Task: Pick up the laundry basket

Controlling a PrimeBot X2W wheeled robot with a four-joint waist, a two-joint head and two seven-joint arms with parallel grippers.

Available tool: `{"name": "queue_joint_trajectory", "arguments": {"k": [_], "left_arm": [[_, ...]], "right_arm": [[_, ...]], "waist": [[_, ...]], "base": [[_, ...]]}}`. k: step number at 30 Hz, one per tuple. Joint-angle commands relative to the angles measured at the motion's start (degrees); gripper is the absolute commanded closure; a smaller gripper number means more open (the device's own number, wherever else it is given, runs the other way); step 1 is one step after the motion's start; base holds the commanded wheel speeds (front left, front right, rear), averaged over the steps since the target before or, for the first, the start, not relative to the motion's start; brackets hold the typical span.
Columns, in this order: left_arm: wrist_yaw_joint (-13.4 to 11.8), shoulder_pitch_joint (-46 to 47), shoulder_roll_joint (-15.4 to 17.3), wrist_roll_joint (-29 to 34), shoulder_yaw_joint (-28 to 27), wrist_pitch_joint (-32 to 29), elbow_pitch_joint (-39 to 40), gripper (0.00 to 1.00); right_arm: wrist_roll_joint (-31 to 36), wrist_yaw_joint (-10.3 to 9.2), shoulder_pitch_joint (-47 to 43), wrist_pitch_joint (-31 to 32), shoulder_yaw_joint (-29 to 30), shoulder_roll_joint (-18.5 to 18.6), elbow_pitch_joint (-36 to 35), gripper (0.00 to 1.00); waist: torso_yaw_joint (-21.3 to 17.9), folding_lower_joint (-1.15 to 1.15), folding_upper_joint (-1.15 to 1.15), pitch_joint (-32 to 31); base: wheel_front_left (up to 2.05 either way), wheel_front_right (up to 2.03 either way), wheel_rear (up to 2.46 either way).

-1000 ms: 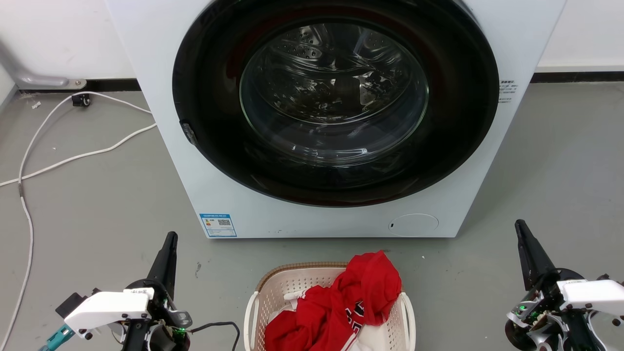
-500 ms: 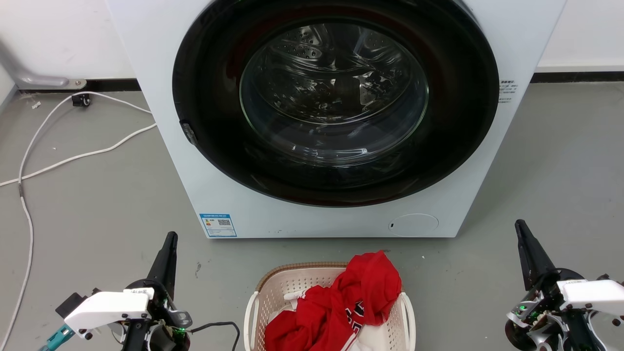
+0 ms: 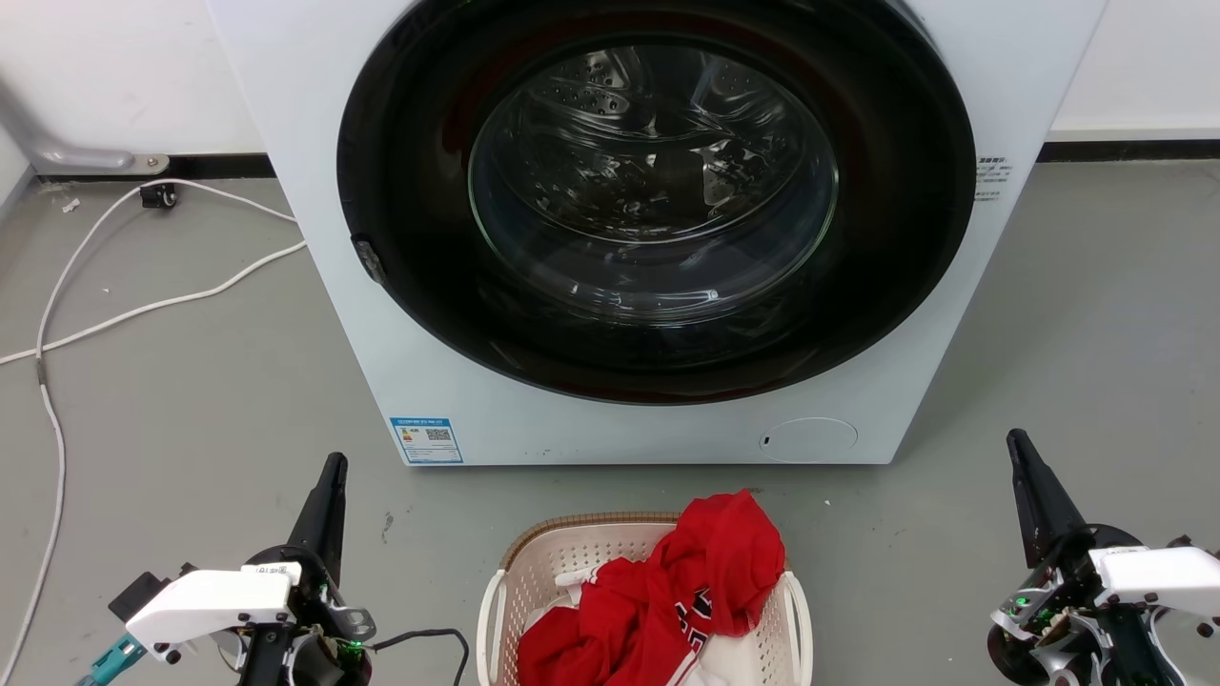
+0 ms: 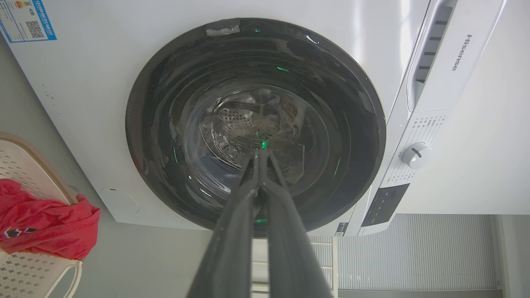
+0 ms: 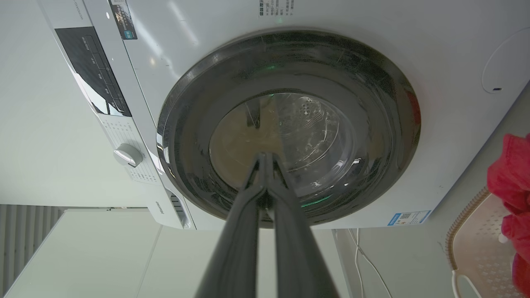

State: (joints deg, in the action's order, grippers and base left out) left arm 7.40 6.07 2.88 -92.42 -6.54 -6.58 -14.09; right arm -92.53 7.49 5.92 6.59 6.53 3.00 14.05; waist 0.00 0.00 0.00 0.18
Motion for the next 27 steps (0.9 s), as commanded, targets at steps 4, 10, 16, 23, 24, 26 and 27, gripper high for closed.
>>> {"name": "queue_joint_trajectory", "arguments": {"k": [4, 10, 16, 23, 24, 26, 27], "left_arm": [[0.0, 0.0, 0.0, 0.0, 0.0, 0.0, 0.0, 0.0], [-0.1, -1.6, -0.2, 0.3, 0.5, 0.8, -1.3, 0.0], [-0.1, -2.2, -0.2, 0.8, 0.9, 2.2, -0.6, 0.0], [0.0, -3.0, -0.2, 2.3, 1.2, 4.2, -0.2, 0.0], [0.0, -3.1, -0.2, 2.6, 1.1, 4.4, -0.2, 0.0], [0.0, -3.2, -0.2, 3.4, 0.8, 4.9, -0.3, 0.0], [0.0, -3.3, -0.2, 4.0, 0.7, 5.2, -0.3, 0.0]], "right_arm": [[0.0, 0.0, 0.0, 0.0, 0.0, 0.0, 0.0, 0.0], [0.4, -0.01, -1.7, -0.8, -0.4, -0.1, 1.2, 0.0], [1.4, -0.01, -2.4, -2.2, -0.9, -0.1, 0.3, 0.0], [3.9, 0.0, -3.2, -4.1, -0.9, -0.1, 0.2, 0.0], [4.6, 0.0, -3.2, -4.4, -0.8, -0.1, 0.3, 0.0], [6.2, 0.0, -3.2, -4.9, -0.3, -0.1, 0.6, 0.0], [6.9, 0.0, -3.1, -5.2, -0.2, -0.1, 0.7, 0.0]], "waist": [[0.0, 0.0, 0.0, 0.0], [0.0, 0.0, 0.0, 0.0], [0.0, 0.0, 0.0, 0.0], [-0.1, 0.0, 0.0, 0.1], [-0.1, 0.0, 0.0, 0.1], [-0.1, 0.0, 0.0, 0.1], [-0.1, 0.0, 0.0, 0.1]], "base": [[0.0, 0.0, 0.0], [0.0, 0.0, 0.0], [0.0, 0.0, 0.0], [0.0, 0.0, 0.0], [0.0, 0.0, 0.0], [0.0, 0.0, 0.0], [0.0, 0.0, 0.0]]}}
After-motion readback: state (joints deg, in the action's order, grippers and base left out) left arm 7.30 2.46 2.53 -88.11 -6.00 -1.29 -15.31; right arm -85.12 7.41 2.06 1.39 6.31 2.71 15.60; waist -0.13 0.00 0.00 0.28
